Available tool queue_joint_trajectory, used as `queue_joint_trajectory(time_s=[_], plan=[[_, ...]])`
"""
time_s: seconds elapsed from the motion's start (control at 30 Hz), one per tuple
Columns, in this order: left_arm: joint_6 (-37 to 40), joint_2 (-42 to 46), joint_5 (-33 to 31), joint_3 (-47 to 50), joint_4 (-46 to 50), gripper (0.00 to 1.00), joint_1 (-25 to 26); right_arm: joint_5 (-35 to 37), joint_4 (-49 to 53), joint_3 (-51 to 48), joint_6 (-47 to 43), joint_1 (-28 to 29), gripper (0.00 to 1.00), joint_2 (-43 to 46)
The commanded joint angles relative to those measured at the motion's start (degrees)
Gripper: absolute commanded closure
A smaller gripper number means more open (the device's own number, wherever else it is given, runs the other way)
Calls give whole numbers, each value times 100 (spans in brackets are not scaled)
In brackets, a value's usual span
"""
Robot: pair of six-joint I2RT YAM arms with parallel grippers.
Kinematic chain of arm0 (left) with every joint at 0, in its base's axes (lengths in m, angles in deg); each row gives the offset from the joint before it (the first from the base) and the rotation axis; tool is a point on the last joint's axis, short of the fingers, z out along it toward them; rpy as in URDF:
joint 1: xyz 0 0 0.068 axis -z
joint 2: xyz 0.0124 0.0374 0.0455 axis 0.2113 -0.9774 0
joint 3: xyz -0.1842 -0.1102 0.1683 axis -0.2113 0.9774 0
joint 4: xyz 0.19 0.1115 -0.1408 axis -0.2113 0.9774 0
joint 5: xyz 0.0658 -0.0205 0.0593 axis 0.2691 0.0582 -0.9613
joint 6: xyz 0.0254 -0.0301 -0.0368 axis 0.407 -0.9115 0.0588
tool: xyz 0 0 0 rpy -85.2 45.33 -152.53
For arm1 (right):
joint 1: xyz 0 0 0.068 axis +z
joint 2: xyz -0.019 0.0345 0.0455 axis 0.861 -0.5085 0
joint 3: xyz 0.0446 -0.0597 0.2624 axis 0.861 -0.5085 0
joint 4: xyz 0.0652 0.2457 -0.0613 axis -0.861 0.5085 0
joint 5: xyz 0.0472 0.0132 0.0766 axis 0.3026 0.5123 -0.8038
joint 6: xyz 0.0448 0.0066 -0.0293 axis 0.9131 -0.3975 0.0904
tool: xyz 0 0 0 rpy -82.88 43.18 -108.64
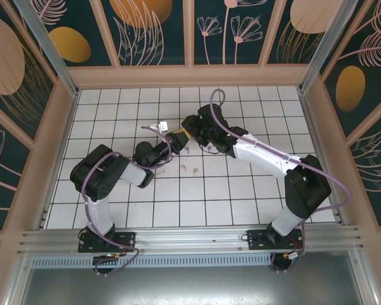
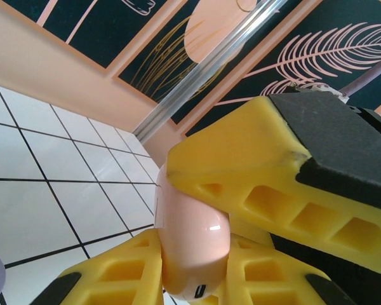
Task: Insert wireless bluetooth earbuds into charging case
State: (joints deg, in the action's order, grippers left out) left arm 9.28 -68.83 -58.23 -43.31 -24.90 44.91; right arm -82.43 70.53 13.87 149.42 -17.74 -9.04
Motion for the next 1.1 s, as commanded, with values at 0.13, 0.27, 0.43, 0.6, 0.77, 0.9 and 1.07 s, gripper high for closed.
queue_joint_trajectory(time_s=[0.13,0.27,0.43,0.6,0.77,0.9,1.07], plan=[[-215,120,-212,-26,-668,73,-10,-138,-53,-116,113,76,66,244],[-218,132,-248,-35,-676,63,-10,-139,-65,-116,131,78,66,228],[-211,118,-281,-31,-746,63,-10,-171,-72,-107,140,79,66,218],[-261,57,-294,-78,-850,77,-10,-199,-101,-125,164,93,67,206],[-313,14,-214,-106,-932,88,-1,-200,-110,-118,173,93,66,232],[-354,21,-160,-92,-949,99,-1,-202,-152,-94,176,84,62,248],[-438,20,-121,-53,-951,100,-1,-227,-245,52,58,-43,29,302]])
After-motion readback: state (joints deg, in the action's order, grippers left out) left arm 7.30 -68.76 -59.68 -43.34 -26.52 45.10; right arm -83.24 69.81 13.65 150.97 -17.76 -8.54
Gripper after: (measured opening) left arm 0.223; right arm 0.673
